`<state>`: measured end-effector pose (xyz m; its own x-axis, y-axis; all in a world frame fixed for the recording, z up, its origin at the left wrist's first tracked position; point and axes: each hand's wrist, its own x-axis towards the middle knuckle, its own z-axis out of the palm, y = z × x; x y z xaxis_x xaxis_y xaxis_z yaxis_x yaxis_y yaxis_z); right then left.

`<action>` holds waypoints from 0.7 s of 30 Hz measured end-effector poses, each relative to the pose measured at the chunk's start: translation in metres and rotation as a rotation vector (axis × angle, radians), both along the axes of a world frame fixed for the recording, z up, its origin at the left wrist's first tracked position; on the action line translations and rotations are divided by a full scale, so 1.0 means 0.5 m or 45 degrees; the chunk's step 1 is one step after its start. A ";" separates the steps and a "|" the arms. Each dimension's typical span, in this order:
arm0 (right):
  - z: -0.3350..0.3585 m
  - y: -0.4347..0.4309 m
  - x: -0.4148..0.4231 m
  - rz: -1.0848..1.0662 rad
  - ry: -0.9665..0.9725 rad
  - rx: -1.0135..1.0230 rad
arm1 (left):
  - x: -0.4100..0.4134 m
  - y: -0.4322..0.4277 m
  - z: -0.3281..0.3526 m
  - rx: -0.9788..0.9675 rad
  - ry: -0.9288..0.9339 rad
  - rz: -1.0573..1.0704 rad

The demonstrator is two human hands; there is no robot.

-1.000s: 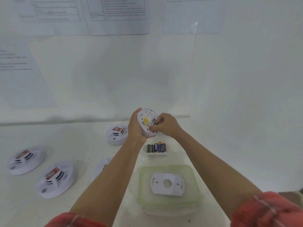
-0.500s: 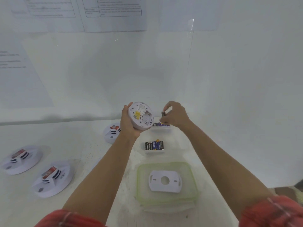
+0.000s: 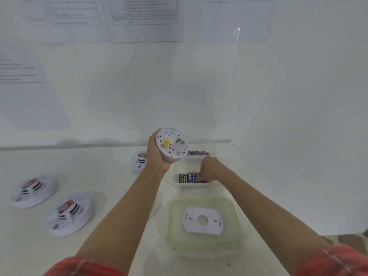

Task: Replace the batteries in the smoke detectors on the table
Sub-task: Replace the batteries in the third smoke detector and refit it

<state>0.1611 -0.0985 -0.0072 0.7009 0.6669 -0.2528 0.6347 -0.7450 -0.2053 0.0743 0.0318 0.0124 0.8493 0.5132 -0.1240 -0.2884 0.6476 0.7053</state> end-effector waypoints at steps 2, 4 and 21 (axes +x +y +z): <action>0.013 -0.001 -0.002 0.020 0.041 -0.030 | -0.002 0.008 -0.003 0.003 0.022 -0.007; 0.035 -0.002 0.004 0.035 0.097 -0.012 | -0.004 0.017 -0.004 -0.009 0.033 -0.001; 0.045 0.160 0.141 0.234 0.014 -0.091 | 0.036 0.103 -0.007 -0.044 0.042 0.077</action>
